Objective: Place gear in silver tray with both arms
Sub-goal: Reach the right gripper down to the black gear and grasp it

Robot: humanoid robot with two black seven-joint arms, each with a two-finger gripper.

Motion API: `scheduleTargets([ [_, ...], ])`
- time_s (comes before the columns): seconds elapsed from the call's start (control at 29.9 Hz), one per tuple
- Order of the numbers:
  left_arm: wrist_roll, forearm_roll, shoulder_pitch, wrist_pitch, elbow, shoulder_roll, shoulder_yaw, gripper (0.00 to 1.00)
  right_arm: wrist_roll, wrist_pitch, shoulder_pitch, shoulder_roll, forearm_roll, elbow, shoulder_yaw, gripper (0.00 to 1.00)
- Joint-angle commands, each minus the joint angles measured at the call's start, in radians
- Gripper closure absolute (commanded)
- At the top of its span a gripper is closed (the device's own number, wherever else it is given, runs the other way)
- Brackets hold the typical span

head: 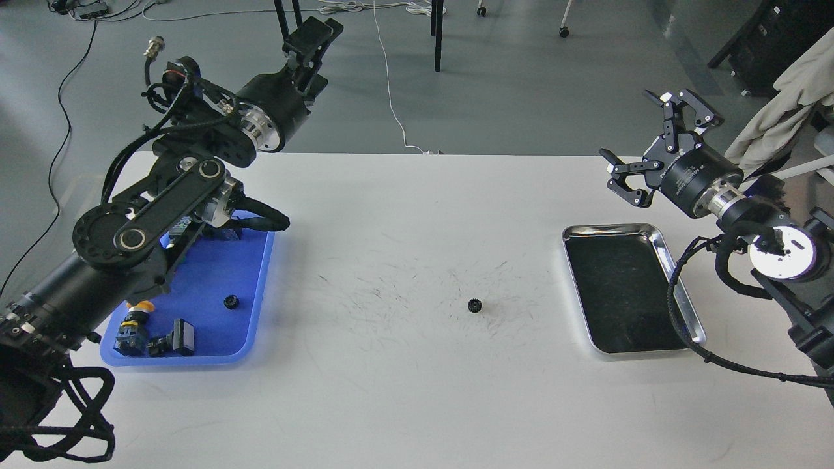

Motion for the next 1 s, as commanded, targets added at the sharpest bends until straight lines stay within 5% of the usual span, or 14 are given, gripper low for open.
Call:
scheduleTargets([
  [0.0, 0.000, -0.069, 0.052, 0.008, -0.001, 0.002, -0.064, 0.02, -0.008, 0.001, 0.161, -0.041, -0.007, 0.013, -0.218, 0.01],
  [0.3, 0.020, -0.299, 0.070, -0.108, 0.000, 0.056, -0.115, 0.02, -0.031, 0.004, 0.529, -0.027, -0.115, 0.077, -0.680, 0.01],
  [0.54, 0.020, -0.302, 0.102, -0.191, 0.006, 0.070, -0.117, 0.02, -0.041, 0.006, 0.762, 0.092, -0.258, 0.200, -1.037, 0.01],
  [0.97, 0.014, -0.299, 0.127, -0.188, 0.006, 0.107, -0.117, 0.02, -0.129, 0.007, 0.789, 0.353, -0.343, 0.150, -1.286, 0.01],
])
